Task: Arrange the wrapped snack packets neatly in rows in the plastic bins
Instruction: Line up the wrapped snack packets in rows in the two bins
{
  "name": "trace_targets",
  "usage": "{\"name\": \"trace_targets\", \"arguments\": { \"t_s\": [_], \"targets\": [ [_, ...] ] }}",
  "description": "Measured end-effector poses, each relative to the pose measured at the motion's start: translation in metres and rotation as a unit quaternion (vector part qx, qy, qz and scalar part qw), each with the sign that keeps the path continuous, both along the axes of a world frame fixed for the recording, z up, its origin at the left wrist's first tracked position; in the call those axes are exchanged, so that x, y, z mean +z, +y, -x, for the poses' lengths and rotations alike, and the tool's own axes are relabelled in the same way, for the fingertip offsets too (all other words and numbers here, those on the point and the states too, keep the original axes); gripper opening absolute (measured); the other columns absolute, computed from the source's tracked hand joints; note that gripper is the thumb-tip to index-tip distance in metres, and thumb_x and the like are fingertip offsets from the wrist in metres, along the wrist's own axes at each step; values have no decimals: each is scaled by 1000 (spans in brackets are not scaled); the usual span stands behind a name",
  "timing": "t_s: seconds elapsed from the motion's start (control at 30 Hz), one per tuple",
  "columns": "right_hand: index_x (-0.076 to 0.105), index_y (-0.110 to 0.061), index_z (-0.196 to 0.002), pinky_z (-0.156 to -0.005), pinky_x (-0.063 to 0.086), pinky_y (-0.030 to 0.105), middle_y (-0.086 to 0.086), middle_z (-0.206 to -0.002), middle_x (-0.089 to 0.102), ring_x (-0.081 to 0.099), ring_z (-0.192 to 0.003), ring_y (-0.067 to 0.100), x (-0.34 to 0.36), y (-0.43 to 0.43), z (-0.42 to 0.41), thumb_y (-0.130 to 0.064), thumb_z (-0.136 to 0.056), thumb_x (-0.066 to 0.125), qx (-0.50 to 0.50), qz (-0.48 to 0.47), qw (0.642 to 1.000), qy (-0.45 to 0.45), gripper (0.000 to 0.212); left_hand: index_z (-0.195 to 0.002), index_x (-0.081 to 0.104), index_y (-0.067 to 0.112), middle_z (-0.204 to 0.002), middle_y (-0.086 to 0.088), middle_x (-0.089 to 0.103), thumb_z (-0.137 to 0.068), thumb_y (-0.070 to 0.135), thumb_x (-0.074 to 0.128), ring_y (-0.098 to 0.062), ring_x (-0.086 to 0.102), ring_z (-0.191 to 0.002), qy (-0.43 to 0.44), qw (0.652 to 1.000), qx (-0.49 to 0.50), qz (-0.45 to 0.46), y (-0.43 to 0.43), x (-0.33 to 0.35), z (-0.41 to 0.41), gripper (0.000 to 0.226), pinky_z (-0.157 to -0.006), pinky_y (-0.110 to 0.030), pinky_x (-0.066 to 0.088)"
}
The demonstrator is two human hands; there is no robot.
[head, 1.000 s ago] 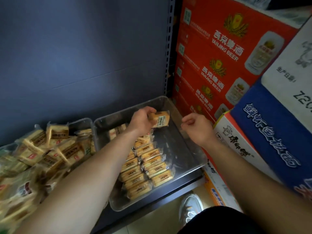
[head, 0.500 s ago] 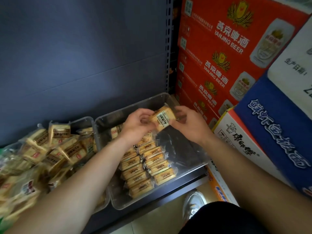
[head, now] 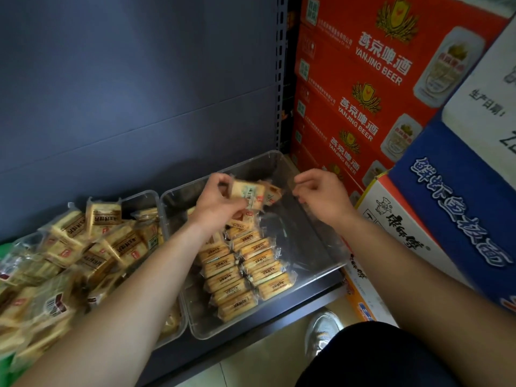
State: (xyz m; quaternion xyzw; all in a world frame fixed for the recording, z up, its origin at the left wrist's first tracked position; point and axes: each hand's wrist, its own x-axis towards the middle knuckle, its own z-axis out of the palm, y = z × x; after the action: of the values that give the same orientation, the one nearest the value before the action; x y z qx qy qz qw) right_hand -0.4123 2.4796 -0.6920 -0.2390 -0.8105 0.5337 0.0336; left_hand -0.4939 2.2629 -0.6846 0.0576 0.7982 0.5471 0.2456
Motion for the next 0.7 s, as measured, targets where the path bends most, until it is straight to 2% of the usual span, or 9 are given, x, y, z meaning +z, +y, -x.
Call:
{"name": "trace_targets", "arguments": {
  "t_s": [0.07, 0.1, 0.2, 0.3, 0.37, 0.47, 0.57, 0.63, 0.7],
  "targets": [
    [66, -26, -103, -89, 56, 32, -2, -101, 72, 69, -96, 16, -6, 8, -3, -14, -96, 65, -23, -11, 1000, -17, 14, -126, 50, 32, -116, -5, 65, -86, 0, 73, -19, 75, -91, -12, 1000, -15, -6, 2, -2, 7, 56, -80, -39, 63],
    [66, -24, -105, -83, 54, 26, -3, -99, 70, 68, -94, 14, -8, 10, -4, -13, -97, 64, -27, -20, 999, -19, 14, -127, 52, 34, -116, -4, 64, -88, 1, 72, -18, 75, -90, -10, 999, -32, 1, 4, -3, 10, 55, -78, -38, 64],
    [68, -19, -111, -64, 40, 12, -15, -89, 61, 57, -81, -1, -12, 13, -5, -14, -98, 62, -28, -61, 997, -25, 15, -119, 59, 34, -115, 2, 65, -88, 9, 74, -15, 72, -94, 32, 995, -73, 56, 15, -7, 18, 43, -78, -36, 63],
    [69, -19, -110, -61, 38, 12, -16, -85, 59, 55, -77, -2, -18, 14, -4, -15, -98, 62, -25, -72, 997, -34, 15, -111, 61, 33, -107, 9, 66, -83, 13, 79, -10, 67, -93, 107, 982, -94, 120, 29, -15, 29, 40, -74, -24, 55],
    [69, -19, -109, -60, 38, 12, -17, -84, 59, 55, -76, -3, -20, 15, -5, -15, -97, 61, -31, -73, 996, -36, 14, -112, 61, 32, -108, 10, 67, -81, 13, 82, -10, 66, -94, 152, 964, -131, 174, 40, -22, 37, 42, -75, -21, 49],
    [68, -21, -106, -62, 40, 13, -17, -86, 59, 55, -78, -3, -22, 15, -5, -15, -98, 61, -30, -70, 997, -33, 13, -119, 63, 33, -116, 7, 67, -83, 22, 80, -14, 63, -102, 206, 919, -202, 267, 56, -30, 43, 42, -88, -30, 51],
    [68, -24, -105, -65, 45, 16, -15, -89, 61, 58, -81, 0, -24, 14, -4, -15, -98, 61, -26, -63, 997, -34, 13, -119, 67, 33, -130, 7, 52, -83, 29, 79, -16, 45, -125, 274, 867, -238, 340, 68, -33, 44, 38, -106, -35, 42],
    [68, -23, -104, -70, 49, 22, -11, -89, 63, 61, -83, 6, -25, 12, -3, -15, -97, 62, -23, -64, 997, -33, 13, -121, 68, 30, -145, 7, 41, -82, 33, 80, -16, 38, -135, 282, 847, -260, 367, 75, -37, 45, 42, -111, -36, 37],
    [68, -23, -102, -74, 52, 28, -7, -89, 65, 63, -84, 11, -26, 12, -2, -14, -96, 62, -22, -64, 997, -30, 12, -124, 67, 26, -150, 2, 40, -80, 36, 81, -20, 41, -135, 264, 831, -290, 395, 82, -41, 44, 48, -111, -38, 39]
  ]
}}
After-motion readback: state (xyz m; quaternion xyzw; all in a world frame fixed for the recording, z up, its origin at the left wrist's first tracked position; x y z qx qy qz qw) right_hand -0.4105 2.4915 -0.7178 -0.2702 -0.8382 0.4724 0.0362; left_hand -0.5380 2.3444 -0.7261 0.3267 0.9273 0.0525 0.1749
